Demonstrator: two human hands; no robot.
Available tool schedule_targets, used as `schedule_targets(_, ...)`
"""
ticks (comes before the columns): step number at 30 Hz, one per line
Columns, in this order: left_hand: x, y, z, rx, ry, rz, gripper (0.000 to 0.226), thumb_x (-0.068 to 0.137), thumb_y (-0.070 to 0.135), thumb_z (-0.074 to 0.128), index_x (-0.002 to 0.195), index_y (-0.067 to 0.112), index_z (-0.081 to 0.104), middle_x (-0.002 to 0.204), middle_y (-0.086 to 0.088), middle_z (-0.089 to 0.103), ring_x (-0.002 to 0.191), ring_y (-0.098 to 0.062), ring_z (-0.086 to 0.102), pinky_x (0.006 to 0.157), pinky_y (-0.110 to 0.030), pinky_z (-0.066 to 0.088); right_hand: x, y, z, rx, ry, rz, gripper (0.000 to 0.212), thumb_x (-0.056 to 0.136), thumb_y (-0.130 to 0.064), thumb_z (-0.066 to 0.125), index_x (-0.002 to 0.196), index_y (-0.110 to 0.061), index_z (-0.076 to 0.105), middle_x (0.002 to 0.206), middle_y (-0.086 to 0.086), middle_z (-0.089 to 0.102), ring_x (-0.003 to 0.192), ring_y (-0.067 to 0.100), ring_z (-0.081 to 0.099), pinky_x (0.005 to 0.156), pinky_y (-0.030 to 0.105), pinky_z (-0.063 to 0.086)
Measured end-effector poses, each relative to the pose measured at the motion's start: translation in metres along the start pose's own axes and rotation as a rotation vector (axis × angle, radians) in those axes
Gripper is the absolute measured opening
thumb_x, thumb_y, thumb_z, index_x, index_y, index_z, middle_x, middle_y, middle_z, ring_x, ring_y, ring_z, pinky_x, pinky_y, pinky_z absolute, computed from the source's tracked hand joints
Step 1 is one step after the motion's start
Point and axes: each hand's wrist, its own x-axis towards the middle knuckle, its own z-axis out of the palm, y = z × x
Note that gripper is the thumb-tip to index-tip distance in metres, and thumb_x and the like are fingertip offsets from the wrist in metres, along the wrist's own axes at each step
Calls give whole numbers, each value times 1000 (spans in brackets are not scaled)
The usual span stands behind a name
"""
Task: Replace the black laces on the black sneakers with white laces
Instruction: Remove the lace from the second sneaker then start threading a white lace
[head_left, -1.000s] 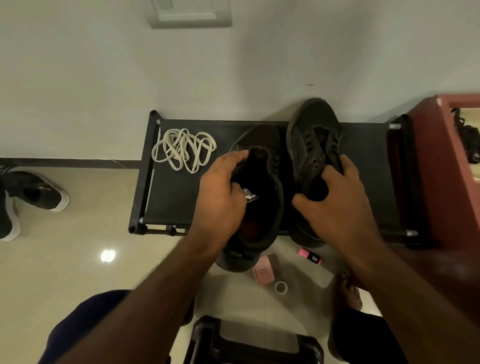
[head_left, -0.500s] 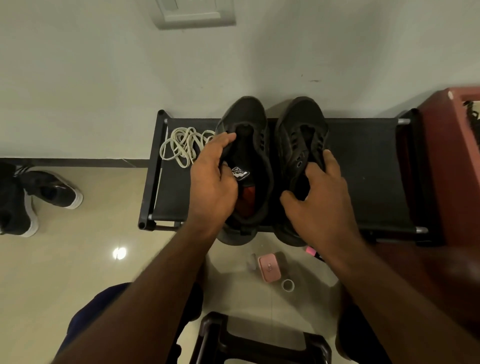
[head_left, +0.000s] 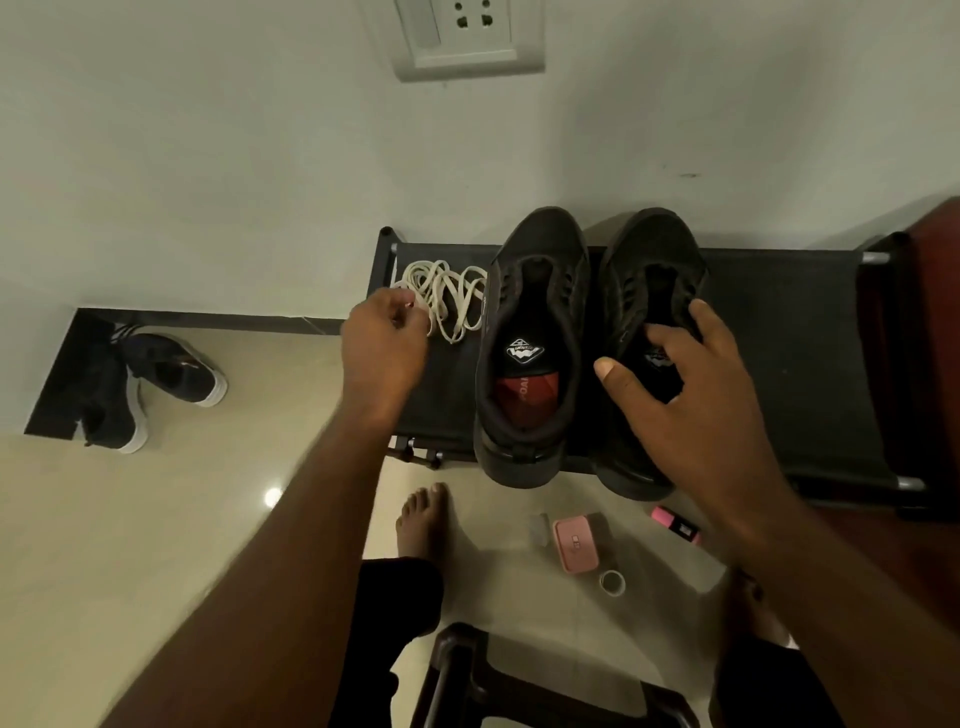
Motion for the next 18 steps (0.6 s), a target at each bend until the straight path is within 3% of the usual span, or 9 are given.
schedule_targets(4,16,-12,6,231,11,-12,33,92,29,65,118,9,67,111,-9,72,91,-15,65,80,-26,48,1,1,0,-9,-12,2,56,87,-54,63,132,-21,58,164,1,20,149,25,25,116,55,33)
schedule_targets(10,20,-3,32,439,9,14,39,89,49,65,113,19,64,104,-4,71,94,-21,67,80,-38,56,0,2,-2,-27,-24,-4,47,88,-51,65,125,-22,62,164,0,20,150,24,20,118,54,29)
schedule_targets(14,14,2,44,523,-52,40,35,92,42,63,117,19,57,103,-2,68,88,-20,63,75,-35,52,0,3,-3,-36,-38,-14,48,88,-51,64,125,-21,62,164,0,20,150,24,18,118,54,27)
schedule_targets(18,15,10,51,648,-90,104,27,96,23,52,123,17,54,105,-10,68,95,-30,64,76,-39,49,0,2,-2,-25,-39,-20,49,86,-53,61,121,-20,64,164,1,20,150,24,17,117,56,29)
